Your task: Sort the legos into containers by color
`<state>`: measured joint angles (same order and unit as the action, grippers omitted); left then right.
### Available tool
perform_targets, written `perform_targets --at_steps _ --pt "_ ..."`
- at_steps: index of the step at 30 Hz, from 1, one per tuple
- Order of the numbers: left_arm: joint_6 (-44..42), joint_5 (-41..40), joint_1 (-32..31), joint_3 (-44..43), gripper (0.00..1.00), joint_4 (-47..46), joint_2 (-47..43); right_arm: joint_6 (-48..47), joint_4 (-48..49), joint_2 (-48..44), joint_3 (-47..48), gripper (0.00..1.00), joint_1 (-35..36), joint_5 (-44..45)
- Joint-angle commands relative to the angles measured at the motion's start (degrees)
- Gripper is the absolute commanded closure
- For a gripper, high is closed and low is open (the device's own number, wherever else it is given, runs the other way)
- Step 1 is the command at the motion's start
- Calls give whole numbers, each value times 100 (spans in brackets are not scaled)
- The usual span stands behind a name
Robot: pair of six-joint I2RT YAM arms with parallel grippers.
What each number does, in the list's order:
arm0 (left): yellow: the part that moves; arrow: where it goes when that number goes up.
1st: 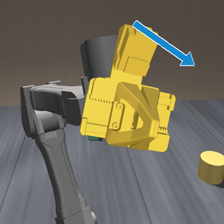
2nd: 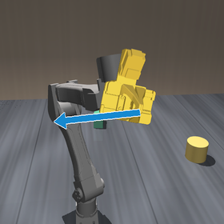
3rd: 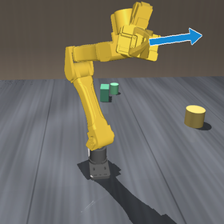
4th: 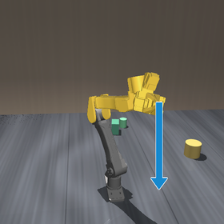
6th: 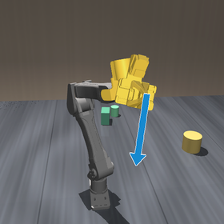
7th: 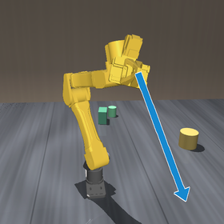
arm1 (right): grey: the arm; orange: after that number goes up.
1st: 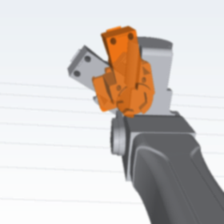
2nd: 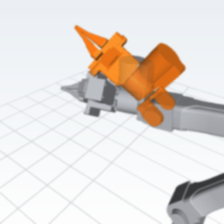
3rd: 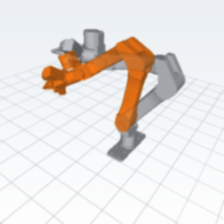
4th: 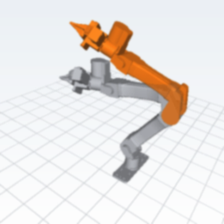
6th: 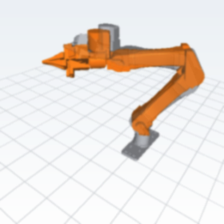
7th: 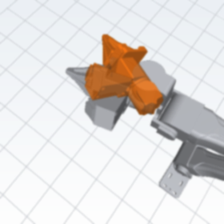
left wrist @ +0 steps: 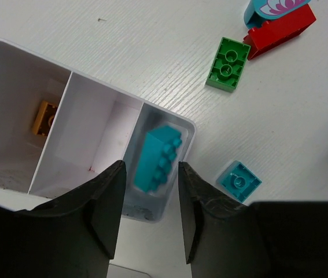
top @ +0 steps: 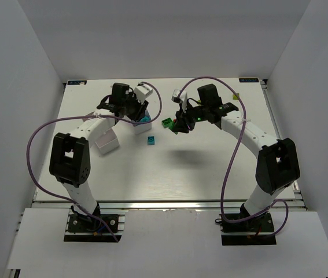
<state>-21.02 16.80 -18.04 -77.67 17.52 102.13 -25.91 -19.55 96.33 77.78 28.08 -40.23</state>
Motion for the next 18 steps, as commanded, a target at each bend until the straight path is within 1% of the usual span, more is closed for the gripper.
perform_targets --at_steps 1,3,5,9,15,16,17,18 --pt "106 -36 46 -99 48 -161 -70 -2 92 -71 53 100 -39 -29" --pt "150 -45 55 -117 47 -179 -88 -2 92 -53 62 100 -30 -29" --pt "177 -27 55 -152 39 -170 -96 7 92 -45 71 100 -30 -38" --pt "334 17 46 -275 39 -117 -227 16 101 -45 97 100 -30 -11" --pt "659 -211 143 -161 43 -170 -763 69 118 34 185 100 -30 -29" --pt "886 -247 178 -100 48 -231 -991 77 118 43 246 100 -39 -38" --pt "1063 -325 204 49 50 -257 -1115 95 109 96 273 100 -39 -46" --pt "1482 -587 274 120 52 -301 -1255 156 136 122 308 100 -39 -47"
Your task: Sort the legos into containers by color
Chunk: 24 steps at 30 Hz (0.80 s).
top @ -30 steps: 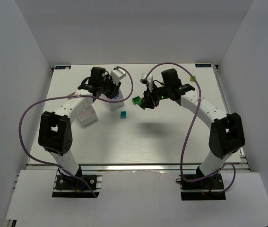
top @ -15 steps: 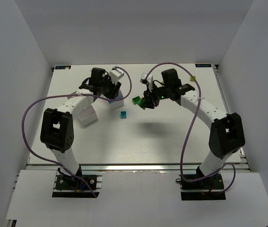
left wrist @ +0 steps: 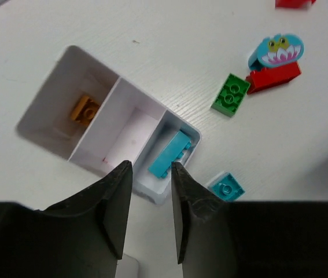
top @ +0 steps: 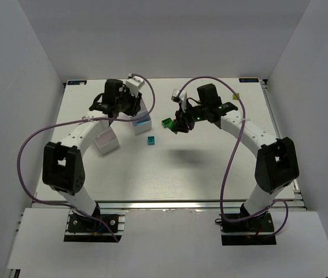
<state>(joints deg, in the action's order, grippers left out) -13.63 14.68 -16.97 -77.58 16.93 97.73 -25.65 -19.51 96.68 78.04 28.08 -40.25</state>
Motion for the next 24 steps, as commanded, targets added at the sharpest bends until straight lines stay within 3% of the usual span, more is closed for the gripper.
perform_targets --at_steps 1,4,6,7,8,12,20,24 --pt "948 -517 203 199 58 -243 -1096 156 166 105 317 100 -30 -70" --pt "1745 -982 370 629 70 -242 -1571 279 385 193 422 100 -4 -36" --pt "2030 -1028 501 988 62 -225 -2072 341 578 228 449 100 48 43" --pt "2274 -1107 537 1104 53 -199 -2231 428 693 237 440 100 75 157" --pt "2416 -1229 546 1209 32 -181 -2554 490 972 246 431 100 93 219" --pt "2996 -1615 625 1684 14 82 -3267 894 1800 324 396 100 294 579" --pt "3814 -2118 643 2019 8 636 -4183 2685 4277 1044 475 100 699 2318" --pt "3920 -2329 660 2089 5 995 -4526 2767 5420 1449 466 100 971 2680"
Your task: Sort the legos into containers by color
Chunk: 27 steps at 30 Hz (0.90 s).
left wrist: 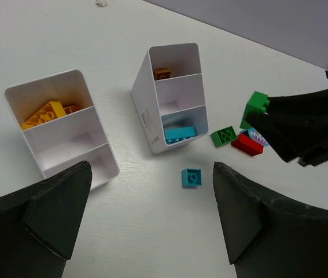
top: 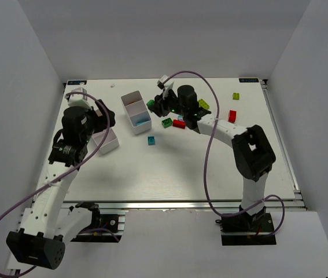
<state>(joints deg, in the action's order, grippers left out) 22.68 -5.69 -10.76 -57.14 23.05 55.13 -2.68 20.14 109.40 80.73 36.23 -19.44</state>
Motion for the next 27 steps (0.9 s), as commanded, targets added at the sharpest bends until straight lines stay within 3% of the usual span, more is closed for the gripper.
perform_targets --at_steps 1,13,21,27 --pt "290 -327 39 46 5 454 -345 496 1823 256 198 100 191 573" --pt "378 -591 31 98 2 921 -741 1234 2389 1715 1445 100 420 925" --pt "360 -635 39 46 2 947 -723 1182 2196 2015 1543 93 420 889" --pt "325 -608 39 10 2 877 -601 1103 2161 2058 1375 81 438 802"
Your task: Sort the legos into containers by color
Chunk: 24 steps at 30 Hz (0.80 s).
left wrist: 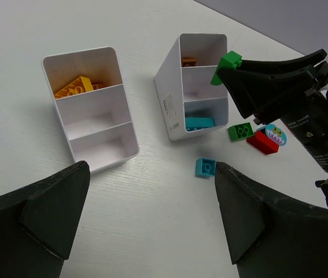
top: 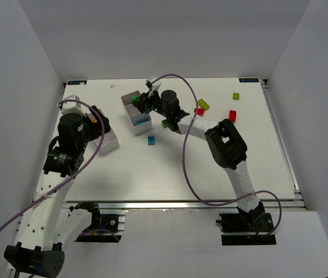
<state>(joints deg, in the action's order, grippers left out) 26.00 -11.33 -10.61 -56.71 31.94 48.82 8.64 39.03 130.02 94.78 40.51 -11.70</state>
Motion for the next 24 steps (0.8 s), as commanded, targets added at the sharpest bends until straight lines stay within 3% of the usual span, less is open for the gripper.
perform_targets --at_steps 1,12,18,24 --pt "-7 -27 24 -33 2 -13 40 -73 255 32 -21 77 9 10" --pt "72 43 24 -139 2 -74 172 -328 88 252 181 53 9 -192" --pt "213 105 24 -121 2 -153 146 -530 315 -212 -126 43 -43 -543" --pt "406 201 24 -25 2 -364 119 -1064 545 -1064 -917 18 -201 -1235"
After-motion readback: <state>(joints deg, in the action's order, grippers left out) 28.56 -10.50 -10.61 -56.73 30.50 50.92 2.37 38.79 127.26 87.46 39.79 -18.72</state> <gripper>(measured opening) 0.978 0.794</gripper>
